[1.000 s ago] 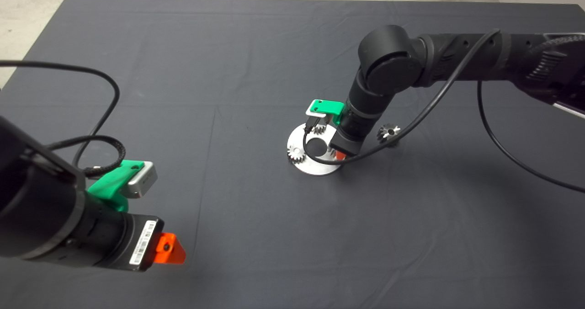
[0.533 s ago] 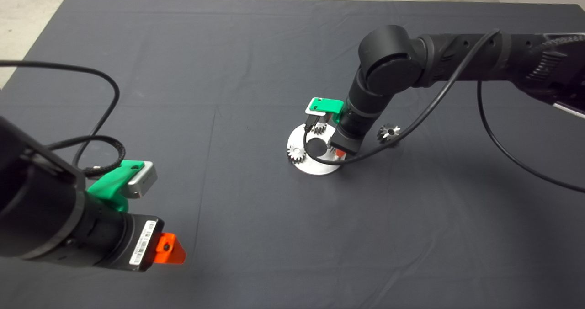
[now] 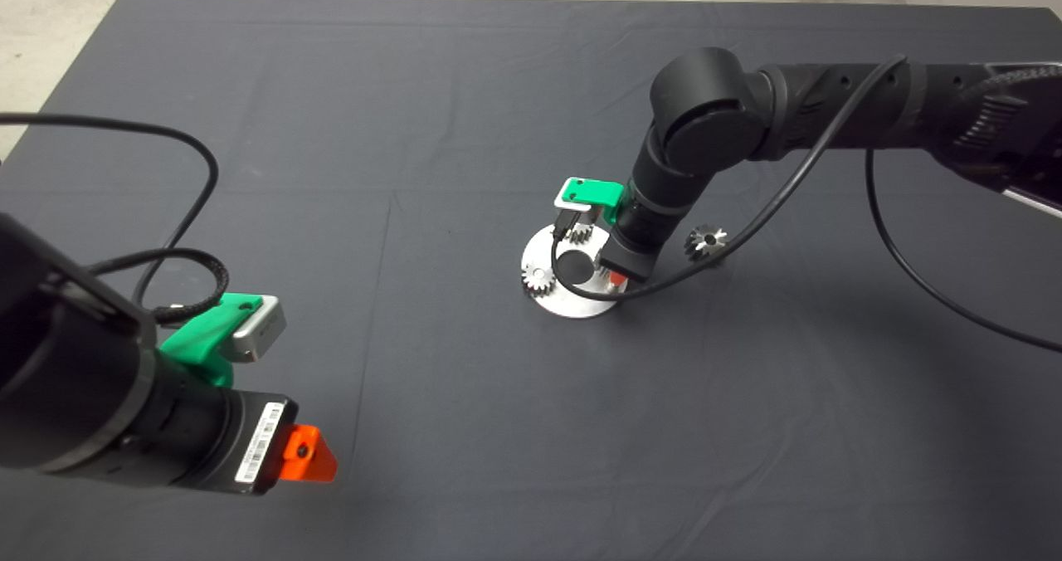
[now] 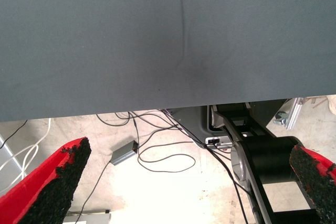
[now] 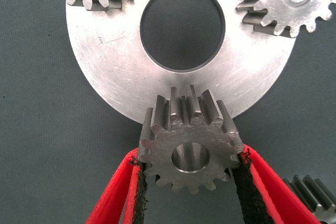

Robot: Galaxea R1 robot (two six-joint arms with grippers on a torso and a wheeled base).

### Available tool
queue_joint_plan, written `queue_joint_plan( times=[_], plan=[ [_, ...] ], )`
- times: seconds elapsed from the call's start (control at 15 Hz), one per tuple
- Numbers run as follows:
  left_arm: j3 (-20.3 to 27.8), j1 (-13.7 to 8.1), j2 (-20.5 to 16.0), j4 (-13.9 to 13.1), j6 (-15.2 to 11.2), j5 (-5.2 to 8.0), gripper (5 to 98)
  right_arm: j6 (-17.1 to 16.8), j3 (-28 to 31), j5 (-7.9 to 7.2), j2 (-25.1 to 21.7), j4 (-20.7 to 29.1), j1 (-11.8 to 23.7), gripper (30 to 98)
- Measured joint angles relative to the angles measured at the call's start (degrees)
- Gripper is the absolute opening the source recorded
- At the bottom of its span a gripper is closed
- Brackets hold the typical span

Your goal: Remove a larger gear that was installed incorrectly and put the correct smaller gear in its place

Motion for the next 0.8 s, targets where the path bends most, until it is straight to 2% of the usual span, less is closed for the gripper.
queue_joint_plan(
  times=[0.8],
  plan=[
    [0.0, 0.0, 0.0, 0.0, 0.0, 0.02, 97.9, 0.0, 0.1, 0.01, -0.3, 0.0, 0.0, 38.7]
  ],
)
